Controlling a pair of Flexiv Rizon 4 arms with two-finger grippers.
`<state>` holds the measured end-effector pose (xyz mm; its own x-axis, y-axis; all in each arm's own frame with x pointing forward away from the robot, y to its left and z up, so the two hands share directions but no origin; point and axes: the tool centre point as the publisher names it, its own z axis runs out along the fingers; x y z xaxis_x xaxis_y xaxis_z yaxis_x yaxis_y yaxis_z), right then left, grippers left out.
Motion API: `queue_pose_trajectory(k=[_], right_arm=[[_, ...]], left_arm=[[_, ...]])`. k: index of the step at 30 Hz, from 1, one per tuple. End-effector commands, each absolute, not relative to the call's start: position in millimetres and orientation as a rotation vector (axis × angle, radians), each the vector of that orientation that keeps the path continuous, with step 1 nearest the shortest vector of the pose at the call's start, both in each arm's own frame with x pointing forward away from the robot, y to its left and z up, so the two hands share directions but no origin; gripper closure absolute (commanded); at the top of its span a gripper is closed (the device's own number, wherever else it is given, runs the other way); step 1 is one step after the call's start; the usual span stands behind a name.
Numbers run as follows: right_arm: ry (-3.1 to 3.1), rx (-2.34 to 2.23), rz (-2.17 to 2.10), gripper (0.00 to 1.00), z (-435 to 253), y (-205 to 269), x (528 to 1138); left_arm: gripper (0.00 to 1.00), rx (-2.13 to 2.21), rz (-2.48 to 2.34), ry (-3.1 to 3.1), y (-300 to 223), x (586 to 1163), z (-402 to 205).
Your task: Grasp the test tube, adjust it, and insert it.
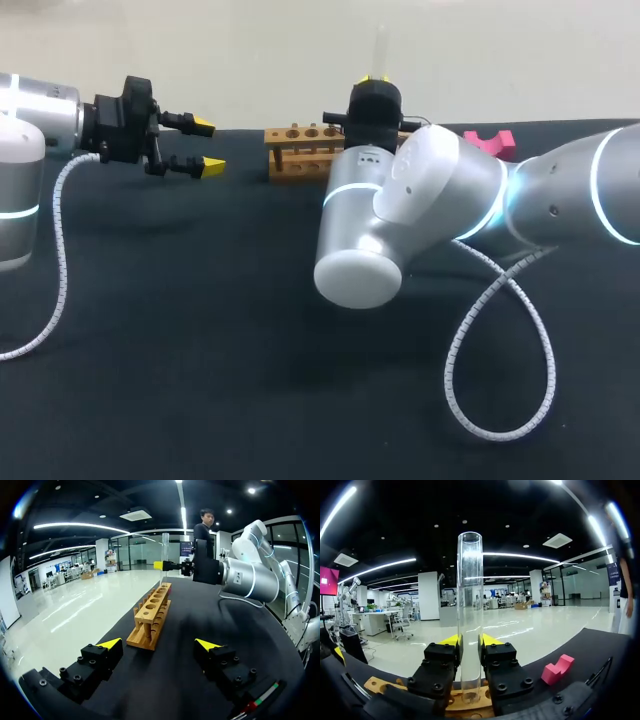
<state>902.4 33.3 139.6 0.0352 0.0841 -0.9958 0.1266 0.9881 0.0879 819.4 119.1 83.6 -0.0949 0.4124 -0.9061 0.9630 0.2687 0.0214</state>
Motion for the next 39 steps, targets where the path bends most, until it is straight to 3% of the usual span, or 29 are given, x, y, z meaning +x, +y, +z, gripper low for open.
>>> queue_pose_trajectory(k=[1, 21, 23, 24, 25, 34, 37, 39], right_arm=[[1.539, 0.175, -0.027, 1.0, 132, 36, 905], [1.598, 0.192, -0.006, 1.0, 104, 39, 909], [1.604, 0.194, -0.006, 0.89, 102, 38, 909], [1.607, 0.196, -0.007, 0.76, 101, 38, 908], [1.609, 0.198, -0.007, 0.7, 101, 38, 908], [1.609, 0.211, -0.008, 0.6, 102, 36, 906], [1.609, 0.213, -0.01, 0.51, 103, 36, 904], [1.611, 0.214, -0.012, 0.13, 105, 35, 902]], left_arm=[[0.0, 1.28, -0.789, 1.659, 120, 818, 83], [0.0, 1.28, -0.789, 1.659, 120, 818, 83], [0.0, 1.28, -0.789, 1.659, 120, 818, 83], [0.0, 1.28, -0.789, 1.659, 120, 818, 83], [0.0, 1.28, -0.789, 1.659, 120, 818, 83], [0.0, 1.28, -0.789, 1.659, 120, 818, 83], [0.0, 1.28, -0.789, 1.659, 120, 818, 83], [0.0, 1.28, -0.789, 1.659, 120, 818, 83]])
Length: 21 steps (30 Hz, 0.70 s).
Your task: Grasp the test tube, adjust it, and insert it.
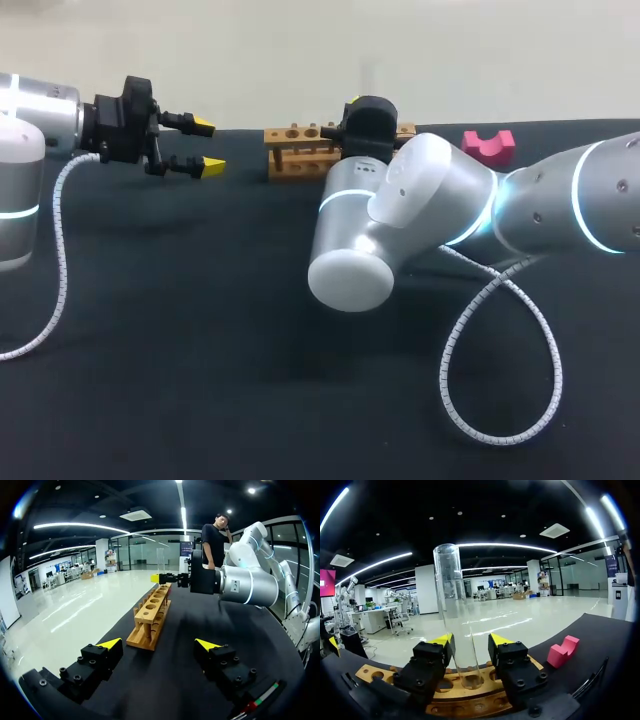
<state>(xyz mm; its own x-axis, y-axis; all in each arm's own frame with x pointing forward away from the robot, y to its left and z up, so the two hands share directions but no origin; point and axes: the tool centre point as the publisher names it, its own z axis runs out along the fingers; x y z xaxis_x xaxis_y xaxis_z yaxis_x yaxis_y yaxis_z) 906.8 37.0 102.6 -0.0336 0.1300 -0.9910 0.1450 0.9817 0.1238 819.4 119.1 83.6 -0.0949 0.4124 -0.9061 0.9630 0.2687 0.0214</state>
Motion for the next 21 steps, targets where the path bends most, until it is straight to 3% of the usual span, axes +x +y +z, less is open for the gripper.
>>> queue_pose_trajectory(k=[1, 21], right_arm=[[1.612, 0.214, -0.011, 0.0, 107, 35, 900], [1.686, 0.094, 0.109, 0.0, 132, 43, 838]], left_arm=[[0.0, 1.28, -0.789, 1.659, 120, 818, 83], [0.0, 1.28, -0.789, 1.659, 120, 818, 83]])
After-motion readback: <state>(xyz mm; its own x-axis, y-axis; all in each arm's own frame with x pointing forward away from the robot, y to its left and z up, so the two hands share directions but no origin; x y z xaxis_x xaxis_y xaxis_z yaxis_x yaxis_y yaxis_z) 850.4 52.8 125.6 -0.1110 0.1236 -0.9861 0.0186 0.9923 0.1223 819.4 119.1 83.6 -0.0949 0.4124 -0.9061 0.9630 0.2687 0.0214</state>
